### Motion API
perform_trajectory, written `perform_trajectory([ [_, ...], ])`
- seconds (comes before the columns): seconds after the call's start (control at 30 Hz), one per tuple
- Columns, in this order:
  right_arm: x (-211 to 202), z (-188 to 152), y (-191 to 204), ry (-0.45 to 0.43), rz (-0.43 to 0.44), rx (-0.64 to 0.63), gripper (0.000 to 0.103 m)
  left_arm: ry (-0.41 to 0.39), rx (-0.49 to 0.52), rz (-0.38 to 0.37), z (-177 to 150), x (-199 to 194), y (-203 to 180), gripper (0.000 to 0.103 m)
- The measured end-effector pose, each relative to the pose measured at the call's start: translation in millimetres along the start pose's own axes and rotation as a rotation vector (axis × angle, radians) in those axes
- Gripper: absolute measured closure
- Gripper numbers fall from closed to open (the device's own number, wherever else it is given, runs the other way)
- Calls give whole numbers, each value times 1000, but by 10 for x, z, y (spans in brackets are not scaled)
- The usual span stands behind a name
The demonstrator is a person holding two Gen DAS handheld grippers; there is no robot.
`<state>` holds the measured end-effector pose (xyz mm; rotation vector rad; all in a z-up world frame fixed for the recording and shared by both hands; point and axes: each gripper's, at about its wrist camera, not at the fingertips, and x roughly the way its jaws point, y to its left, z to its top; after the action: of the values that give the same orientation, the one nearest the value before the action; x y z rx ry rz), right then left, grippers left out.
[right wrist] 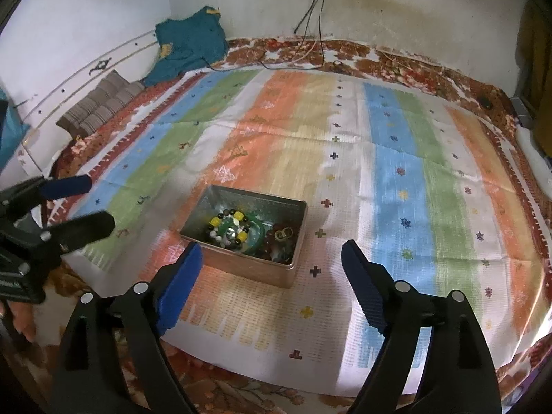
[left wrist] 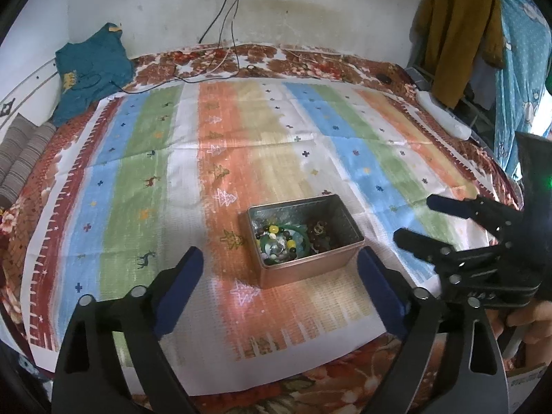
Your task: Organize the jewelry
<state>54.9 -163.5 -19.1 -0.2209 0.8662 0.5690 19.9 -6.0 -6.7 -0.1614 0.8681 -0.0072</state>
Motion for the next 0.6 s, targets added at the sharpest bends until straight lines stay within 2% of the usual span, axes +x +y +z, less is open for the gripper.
perform_trajectory([
  [0.07, -53, -8, 0, -19, 2, -4, 17, -7, 5, 8, -19, -12, -6, 6],
  [0.27, -112, -47, 30, -27, 4, -18, 8, -54, -1, 28, -88, -97, 26, 6],
  [0.6, -267, -100, 28, -77, 8, -15, 6, -87, -51, 22, -107, -195, 117, 6],
])
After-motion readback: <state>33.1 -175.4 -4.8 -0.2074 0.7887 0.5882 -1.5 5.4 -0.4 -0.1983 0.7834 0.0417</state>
